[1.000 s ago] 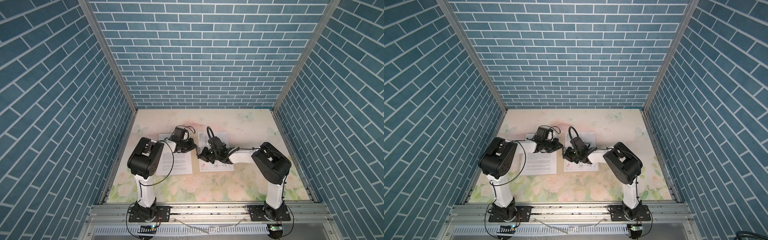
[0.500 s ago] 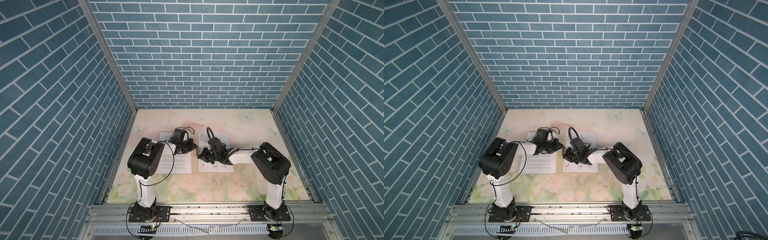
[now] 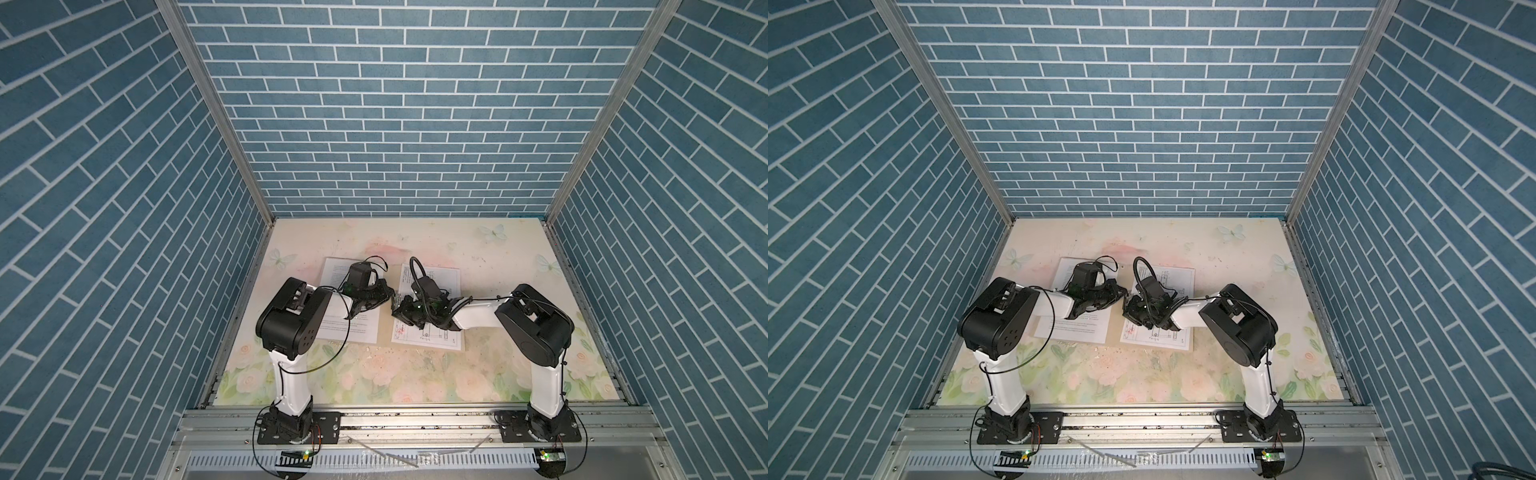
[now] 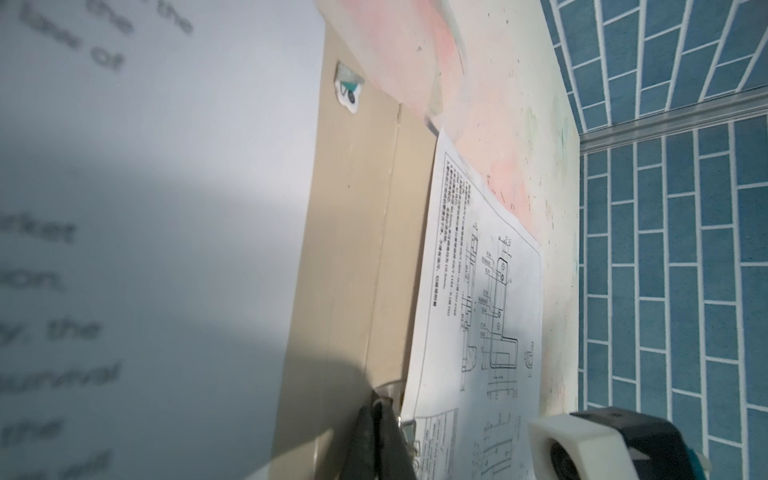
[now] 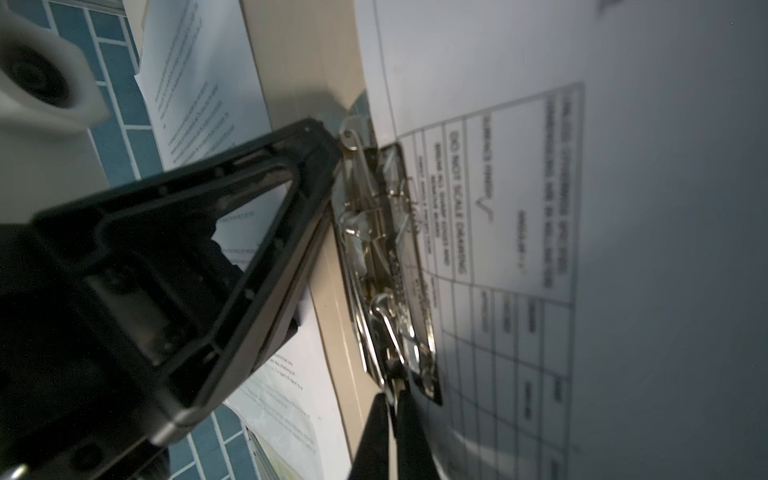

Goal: Put the files into the folder
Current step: 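Release the clip and sheet, drawing both grippers back from the folder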

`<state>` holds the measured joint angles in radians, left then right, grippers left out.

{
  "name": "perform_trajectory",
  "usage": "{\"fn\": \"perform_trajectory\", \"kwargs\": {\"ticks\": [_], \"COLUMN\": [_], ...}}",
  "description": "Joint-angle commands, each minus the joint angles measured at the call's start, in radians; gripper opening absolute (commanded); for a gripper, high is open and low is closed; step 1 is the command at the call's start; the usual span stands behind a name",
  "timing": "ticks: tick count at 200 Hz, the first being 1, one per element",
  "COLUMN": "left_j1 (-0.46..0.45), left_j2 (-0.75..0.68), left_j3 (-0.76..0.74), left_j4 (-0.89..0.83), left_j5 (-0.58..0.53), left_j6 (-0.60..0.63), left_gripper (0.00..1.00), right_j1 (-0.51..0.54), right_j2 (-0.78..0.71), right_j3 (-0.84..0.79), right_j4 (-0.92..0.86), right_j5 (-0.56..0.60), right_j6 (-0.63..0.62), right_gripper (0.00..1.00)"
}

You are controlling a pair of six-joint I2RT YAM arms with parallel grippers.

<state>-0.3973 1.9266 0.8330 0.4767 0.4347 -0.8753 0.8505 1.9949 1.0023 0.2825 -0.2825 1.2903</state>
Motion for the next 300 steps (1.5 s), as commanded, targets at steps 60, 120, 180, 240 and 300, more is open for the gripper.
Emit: {"fn": "perform_trajectory", "kwargs": {"ticks": [60, 120, 180, 240, 300], "left_j1": [-0.029, -0.029, -0.042, -0.101, -0.146], "left_j2": [0.015, 0.008, 0.005, 0.010, -0.051], "left_j3": [-0.054, -0.057, -0.051, -0.054, 0.005], "left_j4": [-0.086, -0.084, -0.072, -0.046, -0.163], "left_j5": [-0.074, -0.077, -0.080, -0.144, -0.223], "left_j6": [-0.059, -0.058, -0.078, -0.157, -0.128], "left_gripper": [0.06, 0.06, 0.06, 0.08, 0.32], "right_j1": [0.020, 0.019, 0.015, -0.063, -0.281], "right_j2": [0.086, 0.015, -0.145, -0.387, -0.689], "right_j3": [-0.050, -0.066, -0.068, -0.188, -0.346], "right_j4": [-0.147, -0.161, -0.155, -0.159, -0.336], "right_j5": [0.118, 0.135, 0.155, 0.161, 0.236], "right_j6": [0.168, 0.159, 0.056, -0.092, -0.410], "right_gripper": [0.19, 0.28, 0.37, 0.40, 0.62]}}
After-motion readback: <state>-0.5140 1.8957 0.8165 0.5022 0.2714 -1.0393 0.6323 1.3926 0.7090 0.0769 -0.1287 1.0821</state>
